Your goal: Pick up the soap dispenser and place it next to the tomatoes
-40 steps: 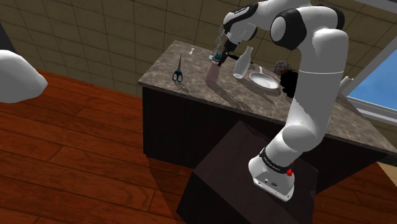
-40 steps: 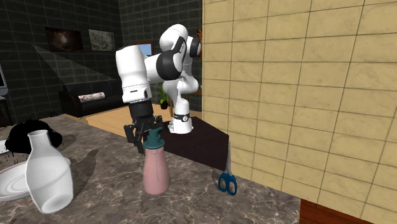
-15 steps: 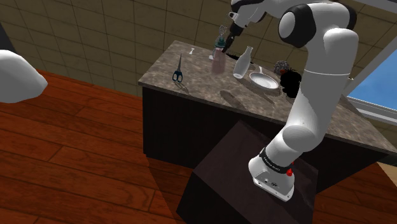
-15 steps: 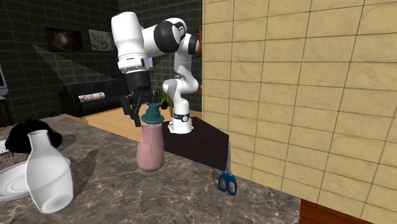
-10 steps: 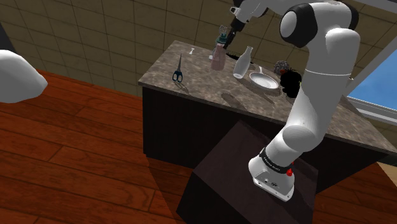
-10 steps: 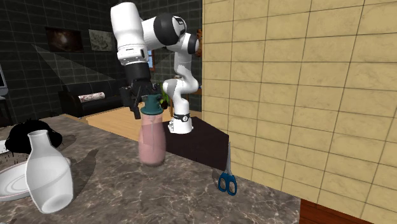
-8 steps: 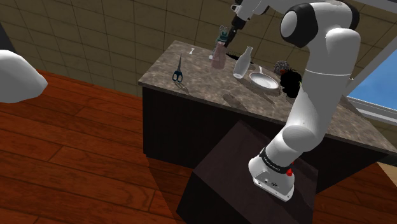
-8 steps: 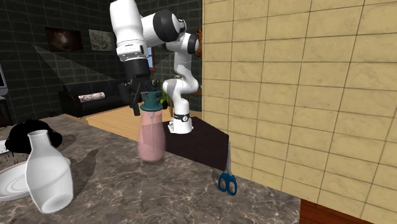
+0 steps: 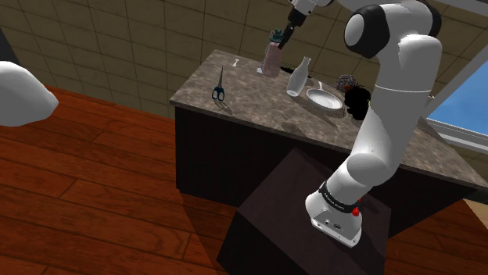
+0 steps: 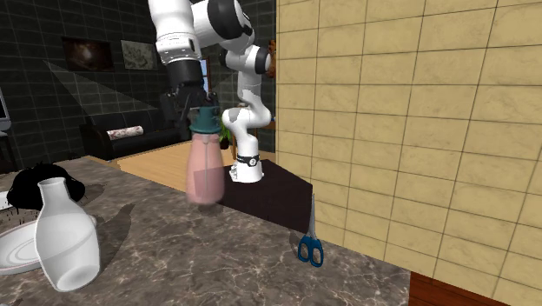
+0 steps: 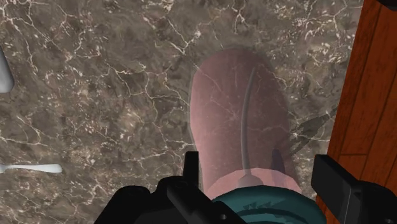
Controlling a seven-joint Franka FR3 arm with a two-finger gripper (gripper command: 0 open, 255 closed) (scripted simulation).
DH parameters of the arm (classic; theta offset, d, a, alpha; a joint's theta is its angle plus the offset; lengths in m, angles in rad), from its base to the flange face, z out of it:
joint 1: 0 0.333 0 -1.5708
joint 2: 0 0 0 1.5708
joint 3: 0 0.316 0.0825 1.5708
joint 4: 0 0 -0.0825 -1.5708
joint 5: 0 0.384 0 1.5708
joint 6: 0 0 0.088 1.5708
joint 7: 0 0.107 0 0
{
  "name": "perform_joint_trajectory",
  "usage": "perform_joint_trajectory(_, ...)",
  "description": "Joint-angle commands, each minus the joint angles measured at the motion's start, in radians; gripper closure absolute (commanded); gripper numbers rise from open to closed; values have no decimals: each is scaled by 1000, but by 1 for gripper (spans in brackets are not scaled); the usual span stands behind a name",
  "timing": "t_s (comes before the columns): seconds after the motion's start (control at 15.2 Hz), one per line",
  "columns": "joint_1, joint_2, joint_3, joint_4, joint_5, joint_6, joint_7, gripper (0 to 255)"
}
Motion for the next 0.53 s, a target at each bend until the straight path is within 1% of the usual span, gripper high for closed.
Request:
perform_joint_trajectory(0.0, -6, 3, -1, 32, 0, -28, 6, 255)
perform_joint_trajectory(0.46, -35, 28, -1, 162, 11, -133, 25, 255)
